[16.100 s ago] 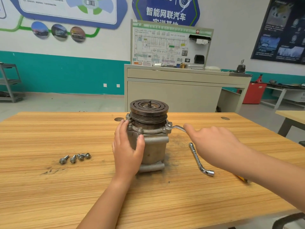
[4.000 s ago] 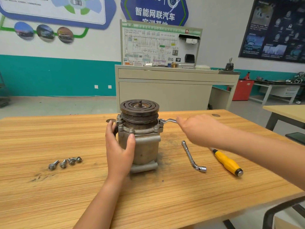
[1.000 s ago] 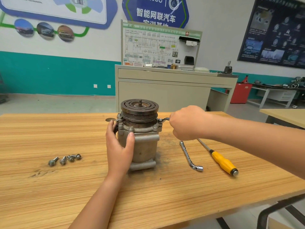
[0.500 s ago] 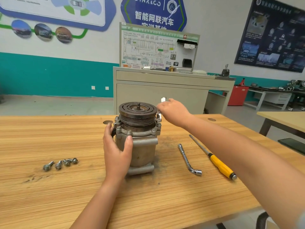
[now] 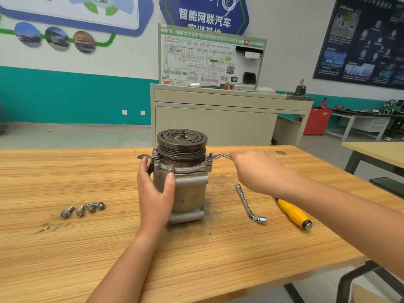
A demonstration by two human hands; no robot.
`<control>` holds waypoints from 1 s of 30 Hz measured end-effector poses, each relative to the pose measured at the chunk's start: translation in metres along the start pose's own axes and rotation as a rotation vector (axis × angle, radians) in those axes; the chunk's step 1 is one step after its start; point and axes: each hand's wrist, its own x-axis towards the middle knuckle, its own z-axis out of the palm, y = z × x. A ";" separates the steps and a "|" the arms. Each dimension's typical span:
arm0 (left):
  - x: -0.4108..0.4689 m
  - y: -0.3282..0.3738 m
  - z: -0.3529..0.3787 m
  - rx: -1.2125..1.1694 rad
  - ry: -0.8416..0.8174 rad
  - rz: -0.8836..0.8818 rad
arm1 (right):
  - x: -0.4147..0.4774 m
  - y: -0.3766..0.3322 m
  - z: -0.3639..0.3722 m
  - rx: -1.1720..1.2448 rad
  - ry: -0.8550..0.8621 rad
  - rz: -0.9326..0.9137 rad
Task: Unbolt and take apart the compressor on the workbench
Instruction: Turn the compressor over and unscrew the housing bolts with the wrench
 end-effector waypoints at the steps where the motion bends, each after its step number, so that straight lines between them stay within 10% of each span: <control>1: 0.000 0.000 0.000 -0.004 0.000 -0.001 | 0.000 -0.004 -0.002 -0.048 0.008 -0.014; 19: 0.000 0.001 -0.001 -0.005 -0.010 -0.003 | 0.068 0.034 0.009 -0.389 0.124 -0.274; 26: 0.001 0.002 -0.003 -0.006 -0.015 0.001 | 0.108 0.009 0.038 -0.068 0.326 -0.248; 30: 0.002 0.000 -0.004 0.001 -0.017 0.001 | 0.087 0.024 0.031 0.588 0.480 0.105</control>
